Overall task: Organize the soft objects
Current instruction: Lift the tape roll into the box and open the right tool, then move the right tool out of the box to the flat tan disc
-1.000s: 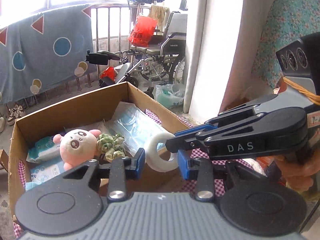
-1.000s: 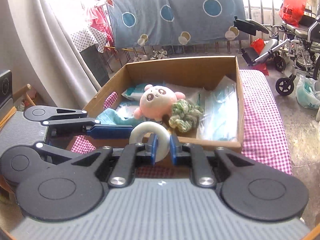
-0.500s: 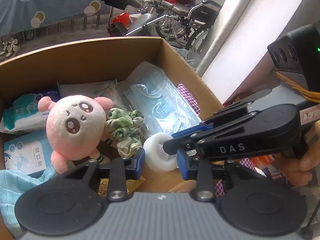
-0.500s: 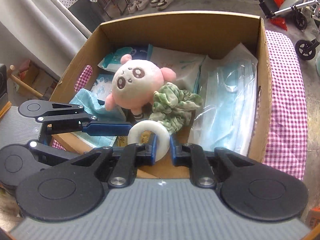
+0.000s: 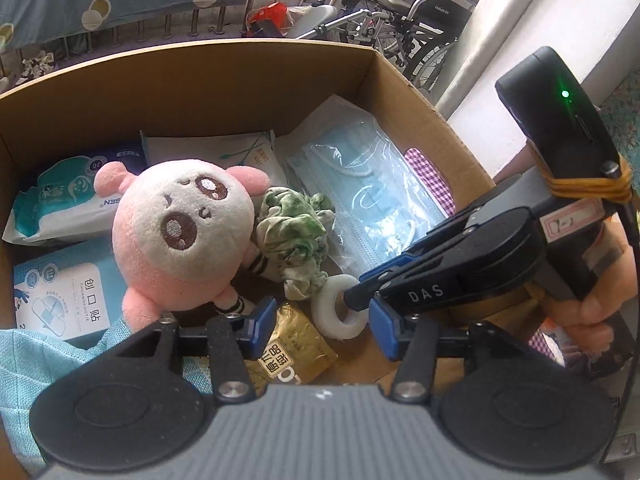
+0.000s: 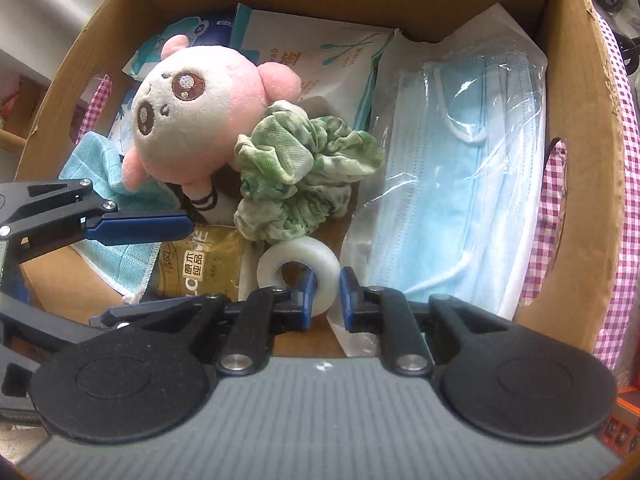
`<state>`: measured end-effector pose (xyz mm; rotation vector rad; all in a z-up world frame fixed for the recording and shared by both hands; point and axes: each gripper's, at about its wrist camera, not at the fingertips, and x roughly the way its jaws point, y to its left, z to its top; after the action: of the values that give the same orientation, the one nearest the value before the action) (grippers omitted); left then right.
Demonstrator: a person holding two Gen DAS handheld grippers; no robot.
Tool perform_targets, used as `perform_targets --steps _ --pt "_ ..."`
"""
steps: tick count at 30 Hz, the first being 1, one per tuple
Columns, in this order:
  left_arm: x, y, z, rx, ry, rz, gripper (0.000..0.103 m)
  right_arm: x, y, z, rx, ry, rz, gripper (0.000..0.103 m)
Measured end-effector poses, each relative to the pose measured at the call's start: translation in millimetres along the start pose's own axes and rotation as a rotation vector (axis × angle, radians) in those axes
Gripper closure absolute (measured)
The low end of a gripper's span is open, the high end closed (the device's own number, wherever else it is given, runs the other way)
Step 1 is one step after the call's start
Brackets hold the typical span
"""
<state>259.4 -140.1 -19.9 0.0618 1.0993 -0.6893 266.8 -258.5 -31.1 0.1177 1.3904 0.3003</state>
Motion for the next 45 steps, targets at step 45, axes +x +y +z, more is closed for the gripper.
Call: perform_targets --steps 45 --pt "6.2 -112.2 -176.3 0.372 0.016 0.098 0.043 -25.6 -0.3 -262.5 0.422 -0.356 0.23 0.072"
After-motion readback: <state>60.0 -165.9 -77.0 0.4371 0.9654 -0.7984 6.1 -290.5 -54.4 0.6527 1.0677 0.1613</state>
